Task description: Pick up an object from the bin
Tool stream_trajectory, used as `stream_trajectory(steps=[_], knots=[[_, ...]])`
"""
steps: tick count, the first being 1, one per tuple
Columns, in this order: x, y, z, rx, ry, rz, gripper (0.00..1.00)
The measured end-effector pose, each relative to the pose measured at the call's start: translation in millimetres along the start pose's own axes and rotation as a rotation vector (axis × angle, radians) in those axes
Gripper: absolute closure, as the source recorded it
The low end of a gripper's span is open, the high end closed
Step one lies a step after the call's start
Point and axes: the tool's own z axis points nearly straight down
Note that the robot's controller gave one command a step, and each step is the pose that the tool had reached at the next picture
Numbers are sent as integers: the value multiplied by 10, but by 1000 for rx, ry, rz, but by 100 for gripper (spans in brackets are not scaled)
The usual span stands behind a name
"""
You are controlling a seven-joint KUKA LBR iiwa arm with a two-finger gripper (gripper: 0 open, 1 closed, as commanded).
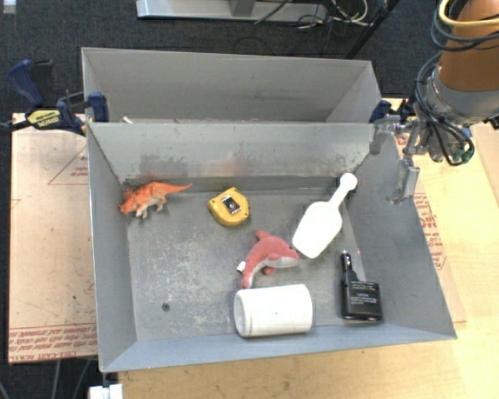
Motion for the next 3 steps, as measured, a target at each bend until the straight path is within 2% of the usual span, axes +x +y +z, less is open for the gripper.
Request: stream_trajectory(steps=[1, 2, 3], knots=[[-13, 7, -57, 2, -8, -3, 0], [-6, 143, 431, 2, -9, -125, 0], [62, 382, 714, 3, -9, -478, 0]])
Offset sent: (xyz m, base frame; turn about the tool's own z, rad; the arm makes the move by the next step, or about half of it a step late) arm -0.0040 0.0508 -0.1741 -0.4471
